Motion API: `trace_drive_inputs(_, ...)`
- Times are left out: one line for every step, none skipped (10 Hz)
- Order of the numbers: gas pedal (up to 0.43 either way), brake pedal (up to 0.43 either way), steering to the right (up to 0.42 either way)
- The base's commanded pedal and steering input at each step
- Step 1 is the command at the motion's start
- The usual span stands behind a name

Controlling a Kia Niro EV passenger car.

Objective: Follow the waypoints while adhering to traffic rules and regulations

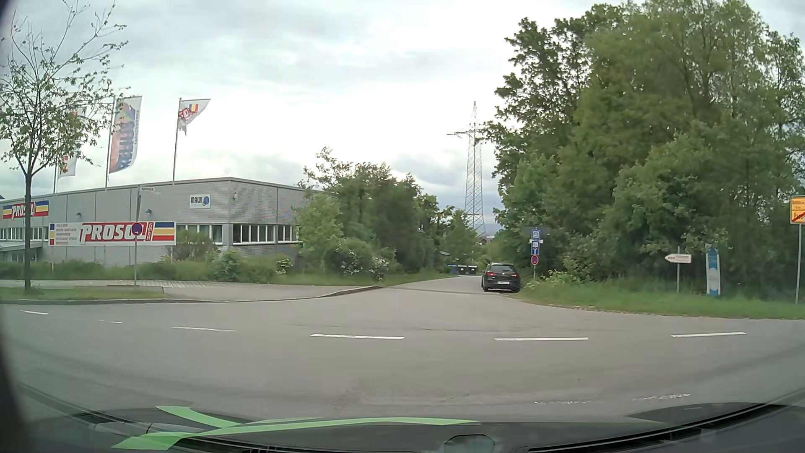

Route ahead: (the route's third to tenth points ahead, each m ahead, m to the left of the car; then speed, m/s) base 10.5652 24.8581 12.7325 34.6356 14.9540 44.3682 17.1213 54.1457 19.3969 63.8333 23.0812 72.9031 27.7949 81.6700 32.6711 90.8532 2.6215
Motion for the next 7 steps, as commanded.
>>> trace_drive_inputs(0.0, 0.0, -0.338)
trace_drive_inputs(0.0, 0.0, -0.345)
trace_drive_inputs(0.0, 0.0, -0.349)
trace_drive_inputs(0.0, 0.0, -0.349)
trace_drive_inputs(0.0, 0.0, -0.35)
trace_drive_inputs(0.0, 0.0, -0.36)
trace_drive_inputs(0.0, 0.0, -0.384)
